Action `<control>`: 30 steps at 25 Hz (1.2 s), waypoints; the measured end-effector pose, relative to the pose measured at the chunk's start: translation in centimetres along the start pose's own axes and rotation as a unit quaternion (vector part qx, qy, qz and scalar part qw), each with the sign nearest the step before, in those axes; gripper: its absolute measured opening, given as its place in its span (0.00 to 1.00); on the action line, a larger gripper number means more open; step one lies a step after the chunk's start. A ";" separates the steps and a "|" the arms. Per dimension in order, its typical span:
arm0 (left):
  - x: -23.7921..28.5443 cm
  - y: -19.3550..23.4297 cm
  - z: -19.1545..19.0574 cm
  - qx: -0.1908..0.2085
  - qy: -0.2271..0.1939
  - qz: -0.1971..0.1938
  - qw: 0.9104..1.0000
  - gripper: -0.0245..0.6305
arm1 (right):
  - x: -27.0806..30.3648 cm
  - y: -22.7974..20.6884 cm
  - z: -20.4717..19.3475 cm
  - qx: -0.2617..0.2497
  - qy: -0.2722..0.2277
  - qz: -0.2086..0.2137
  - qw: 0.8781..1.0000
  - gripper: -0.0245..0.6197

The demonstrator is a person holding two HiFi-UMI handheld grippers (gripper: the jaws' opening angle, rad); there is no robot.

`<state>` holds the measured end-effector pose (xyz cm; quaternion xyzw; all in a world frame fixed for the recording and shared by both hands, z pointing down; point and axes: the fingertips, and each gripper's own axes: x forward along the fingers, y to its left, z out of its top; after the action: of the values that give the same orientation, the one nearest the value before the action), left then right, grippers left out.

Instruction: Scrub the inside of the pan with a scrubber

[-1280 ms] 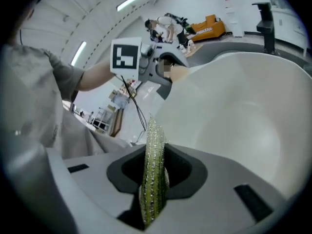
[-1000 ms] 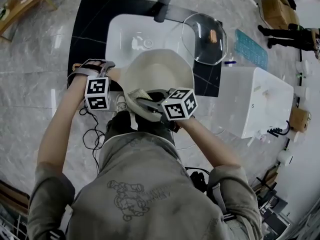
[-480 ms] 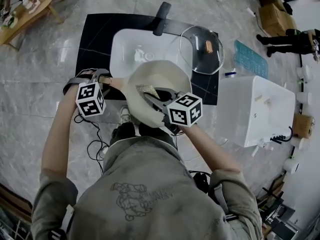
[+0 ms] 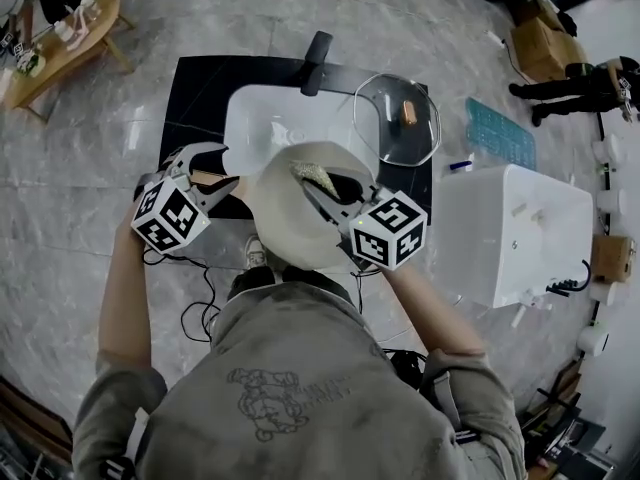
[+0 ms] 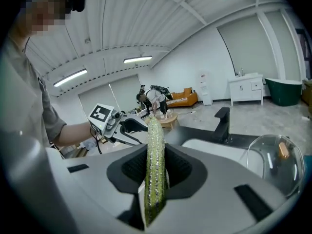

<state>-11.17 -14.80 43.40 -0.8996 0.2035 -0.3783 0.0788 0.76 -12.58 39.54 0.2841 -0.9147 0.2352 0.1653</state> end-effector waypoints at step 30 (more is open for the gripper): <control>-8.6 4.2 19.3 -0.120 -0.265 0.163 0.943 0.11 | -14.5 0.0 13.4 -0.092 -0.233 -0.162 0.954 0.17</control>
<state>-4.09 -15.20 23.04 -0.9247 0.3627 -0.0815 0.0820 9.90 -13.20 22.06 0.4590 -0.8872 0.0470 0.0089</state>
